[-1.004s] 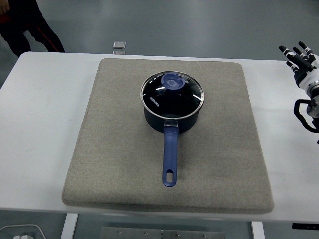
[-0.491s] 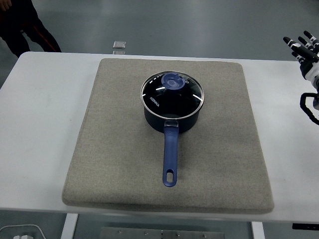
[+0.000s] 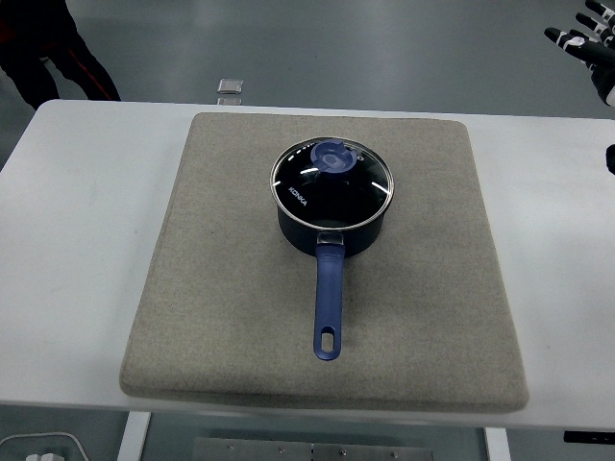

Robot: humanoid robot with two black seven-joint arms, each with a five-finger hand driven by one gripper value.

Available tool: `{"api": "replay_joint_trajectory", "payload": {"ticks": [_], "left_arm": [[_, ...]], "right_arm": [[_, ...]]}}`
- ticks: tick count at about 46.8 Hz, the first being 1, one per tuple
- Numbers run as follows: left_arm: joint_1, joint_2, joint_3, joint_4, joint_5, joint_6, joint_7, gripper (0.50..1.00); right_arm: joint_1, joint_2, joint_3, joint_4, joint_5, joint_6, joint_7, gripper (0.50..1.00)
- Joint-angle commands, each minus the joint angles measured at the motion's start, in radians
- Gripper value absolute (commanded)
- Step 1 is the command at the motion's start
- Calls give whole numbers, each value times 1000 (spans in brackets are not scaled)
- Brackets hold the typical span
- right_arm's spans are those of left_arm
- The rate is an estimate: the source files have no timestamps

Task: Lift the pot lid and place it to the right of the pot.

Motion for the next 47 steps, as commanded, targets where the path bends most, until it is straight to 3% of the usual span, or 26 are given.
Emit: {"api": "replay_joint_trajectory", "payload": {"ticks": [1,13,28,34,47], "left_arm": [[0,0,0,0,0,0,0,1000],[0,0,0,0,0,0,0,1000],[0,0,0,0,0,0,0,1000],[0,0,0,0,0,0,0,1000],[0,0,0,0,0,0,0,1000]], "right_arm": [[26,-10,0,1,-66,54,0,944],[61,-37,0,1,-206,190,11,944],[198,-77,-1,-1,-414,380,20,944],[233,-90,-3,-1,-526,426,75,944],[270,-94,-5,-1,-692,428,256,944]]}}
